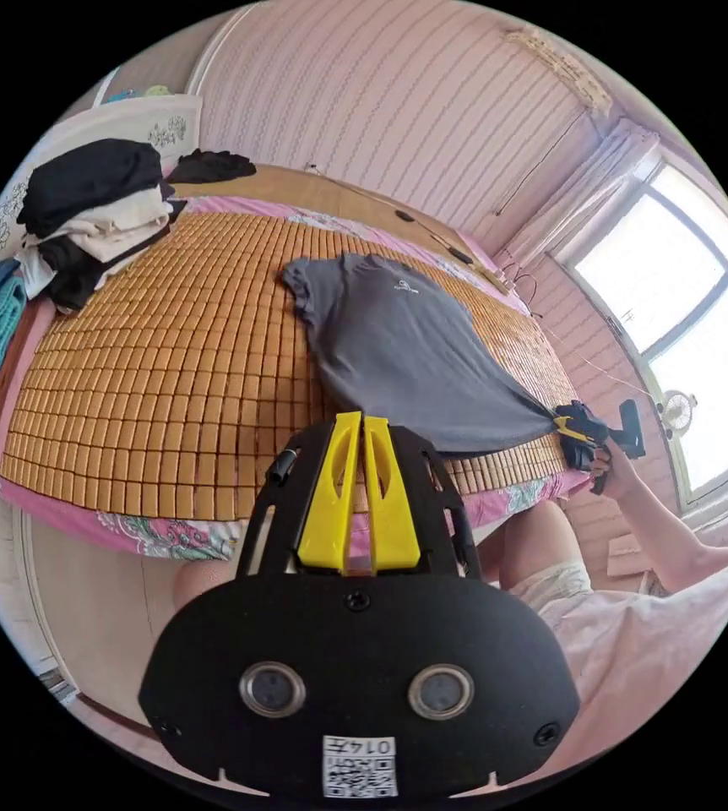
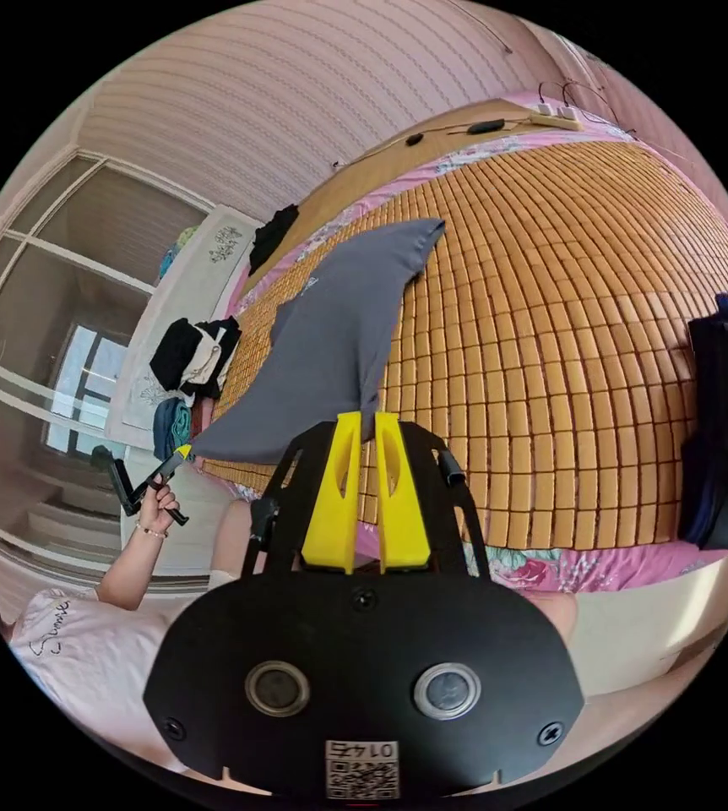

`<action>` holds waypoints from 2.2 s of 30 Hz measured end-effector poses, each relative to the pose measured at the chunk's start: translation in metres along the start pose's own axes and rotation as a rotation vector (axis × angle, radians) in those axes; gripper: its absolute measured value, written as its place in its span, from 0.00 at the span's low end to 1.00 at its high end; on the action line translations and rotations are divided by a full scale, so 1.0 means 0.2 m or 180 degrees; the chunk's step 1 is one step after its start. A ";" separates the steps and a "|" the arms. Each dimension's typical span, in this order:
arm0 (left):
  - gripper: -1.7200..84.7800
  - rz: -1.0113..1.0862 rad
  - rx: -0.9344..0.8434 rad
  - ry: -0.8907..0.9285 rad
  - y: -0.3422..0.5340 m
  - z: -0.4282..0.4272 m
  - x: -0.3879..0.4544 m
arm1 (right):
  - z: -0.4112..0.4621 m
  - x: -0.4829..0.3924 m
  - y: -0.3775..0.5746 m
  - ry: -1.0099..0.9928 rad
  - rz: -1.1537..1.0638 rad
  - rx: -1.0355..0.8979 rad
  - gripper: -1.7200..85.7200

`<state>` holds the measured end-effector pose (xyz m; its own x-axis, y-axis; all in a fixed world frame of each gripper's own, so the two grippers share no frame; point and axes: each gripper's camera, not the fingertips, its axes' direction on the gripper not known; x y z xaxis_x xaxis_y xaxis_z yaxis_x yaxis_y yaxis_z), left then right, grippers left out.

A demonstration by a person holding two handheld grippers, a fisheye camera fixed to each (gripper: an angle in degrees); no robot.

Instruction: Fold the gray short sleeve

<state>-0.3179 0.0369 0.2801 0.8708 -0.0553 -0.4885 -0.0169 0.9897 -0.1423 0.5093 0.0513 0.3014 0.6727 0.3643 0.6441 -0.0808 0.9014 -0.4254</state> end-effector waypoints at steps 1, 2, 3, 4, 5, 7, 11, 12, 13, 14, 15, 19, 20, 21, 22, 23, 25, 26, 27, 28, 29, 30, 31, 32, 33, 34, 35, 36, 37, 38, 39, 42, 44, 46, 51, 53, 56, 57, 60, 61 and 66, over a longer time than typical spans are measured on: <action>0.01 -0.0065 -0.0132 0.0005 0.04 0.08 -0.03 | 0.07 0.06 0.04 -0.0020 0.0135 -0.0087 0.04; 0.01 -0.0076 -0.0252 0.0017 0.08 0.14 -0.05 | 0.10 0.08 0.05 -0.0011 0.0196 -0.0121 0.04; 0.01 -0.0085 -0.0302 0.0020 0.09 0.17 -0.05 | 0.15 0.12 0.09 0.0021 0.0269 -0.0174 0.04; 0.01 -0.0098 -0.0380 0.0021 0.12 0.21 -0.07 | 0.19 0.14 0.12 0.0082 0.0302 -0.0243 0.04; 0.01 -0.0115 -0.0448 0.0039 0.15 0.23 -0.09 | 0.20 0.15 0.13 0.0121 0.0302 -0.0279 0.04; 0.01 -0.0078 -0.0515 0.0085 0.18 0.25 -0.10 | 0.26 0.16 0.17 0.0281 0.0278 -0.0406 0.04; 0.01 0.0088 -0.0707 0.0060 0.24 0.29 -0.12 | 0.29 0.16 0.22 0.0420 0.0229 -0.0472 0.03; 0.01 0.0107 -0.0731 0.0055 0.25 0.30 -0.12 | 0.31 0.16 0.23 0.0430 0.0216 -0.0503 0.03; 0.01 0.0137 -0.0785 0.0040 0.26 0.31 -0.13 | 0.32 0.16 0.24 0.0426 0.0208 -0.0544 0.03; 0.01 0.0147 -0.0843 0.0015 0.27 0.33 -0.14 | 0.33 0.15 0.24 0.0437 0.0206 -0.0561 0.02; 0.01 0.0146 -0.0869 0.0008 0.27 0.34 -0.15 | 0.36 0.14 0.24 0.0485 0.0167 -0.0609 0.02; 0.02 0.0133 -0.0997 0.0028 0.28 0.40 -0.18 | 0.46 0.09 0.24 0.0894 0.0005 -0.0806 0.02; 0.02 0.0157 -0.1059 0.0014 0.27 0.42 -0.19 | 0.47 0.08 0.23 0.0909 -0.0003 -0.0815 0.02; 0.03 0.0170 -0.1093 -0.0007 0.27 0.43 -0.19 | 0.49 0.07 0.23 0.0920 -0.0018 -0.0786 0.03; 0.05 0.0202 -0.1183 -0.0052 0.27 0.45 -0.19 | 0.51 0.05 0.22 0.0951 -0.0054 -0.0714 0.03; 0.07 0.0237 -0.1249 -0.0061 0.28 0.47 -0.19 | 0.53 0.03 0.21 0.0978 -0.0074 -0.0690 0.04; 0.07 0.0259 -0.1262 -0.0070 0.28 0.48 -0.20 | 0.61 -0.02 0.17 0.1021 -0.0167 -0.0698 0.08; 0.08 0.0265 -0.1250 -0.0081 0.28 0.48 -0.20 | 0.64 -0.04 0.16 0.0999 -0.0192 -0.0730 0.09; 0.08 0.0261 -0.1239 -0.0084 0.28 0.48 -0.20 | 0.70 -0.06 0.15 0.0977 -0.0228 -0.0827 0.11; 0.08 0.0252 -0.1212 -0.0078 0.28 0.49 -0.21 | 0.76 -0.07 0.14 0.1016 -0.0248 -0.0934 0.10; 0.07 0.0243 -0.1183 -0.0072 0.28 0.49 -0.22 | 0.79 -0.08 0.13 0.1052 -0.0259 -0.0989 0.10; 0.07 0.0239 -0.1177 -0.0073 0.27 0.49 -0.22 | 0.83 -0.09 0.13 0.1144 -0.0286 -0.1079 0.07; 0.07 0.0234 -0.1170 -0.0078 0.27 0.50 -0.22 | 0.86 -0.10 0.13 0.1231 -0.0300 -0.1104 0.05; 0.07 0.0231 -0.1158 -0.0082 0.26 0.50 -0.23 | 0.86 -0.10 0.13 0.1242 -0.0310 -0.1096 0.05; 0.07 0.0231 -0.1151 -0.0084 0.26 0.50 -0.23 | 0.86 -0.10 0.14 0.1229 -0.0312 -0.1061 0.04; 0.07 0.0232 -0.1133 -0.0088 0.26 0.51 -0.24 | 0.85 -0.10 0.14 0.1236 -0.0295 -0.1040 0.04; 0.07 0.0228 -0.1129 -0.0089 0.25 0.51 -0.25 | 0.85 -0.10 0.15 0.1244 -0.0288 -0.1039 0.03; 0.07 0.0228 -0.1131 -0.0088 0.25 0.52 -0.25 | 0.85 -0.09 0.15 0.1231 -0.0270 -0.1046 0.03; 0.07 0.0228 -0.1142 -0.0089 0.25 0.53 -0.26 | 0.86 -0.09 0.15 0.1173 -0.0244 -0.1063 0.03; 0.07 0.0236 -0.1156 -0.0092 0.25 0.54 -0.27 | 0.87 -0.09 0.14 0.1149 -0.0230 -0.1068 0.03; 0.07 0.0240 -0.1162 -0.0096 0.25 0.54 -0.27 | 0.88 -0.09 0.14 0.1130 -0.0212 -0.1063 0.03; 0.07 0.0234 -0.1154 -0.0110 0.26 0.55 -0.29 | 0.93 -0.10 0.13 0.1102 -0.0176 -0.1070 0.03; 0.07 0.0200 -0.1091 -0.0109 0.28 0.52 -0.32 | 0.96 -0.11 0.13 0.1158 -0.0162 -0.1081 0.03; 0.07 0.0171 -0.1019 -0.0114 0.31 0.48 -0.34 | 1.00 -0.14 0.13 0.1154 -0.0164 -0.1083 0.02; 0.07 0.0113 -0.0847 -0.0107 0.40 0.38 -0.42 | 1.05 -0.23 0.15 0.1214 -0.0264 -0.1049 0.02; 0.07 0.0088 -0.0791 -0.0103 0.46 0.33 -0.47 | 1.07 -0.28 0.15 0.1249 -0.0316 -0.1034 0.02; 0.07 0.0036 -0.0726 -0.0102 0.54 0.27 -0.53 | 1.10 -0.35 0.15 0.1273 -0.0355 -0.0997 0.02; 0.07 0.0022 -0.0712 -0.0101 0.55 0.26 -0.55 | 1.12 -0.38 0.15 0.1279 -0.0375 -0.0977 0.03; 0.07 -0.0031 -0.0634 -0.0107 0.59 0.21 -0.62 | 1.17 -0.49 0.12 0.1324 -0.0482 -0.0957 0.03; 0.07 -0.0051 -0.0602 -0.0104 0.59 0.20 -0.65 | 1.20 -0.54 0.10 0.1356 -0.0562 -0.0964 0.03; 0.07 -0.0128 -0.0428 -0.0014 0.52 0.18 -0.72 | 1.36 -0.80 0.01 0.1396 -0.0957 -0.1040 0.02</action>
<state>-0.4272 0.1525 0.3663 0.8743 -0.0936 -0.4763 -0.0475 0.9600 -0.2758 0.2018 0.0583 0.3710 0.8760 -0.0870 0.4744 0.3417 0.8060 -0.4832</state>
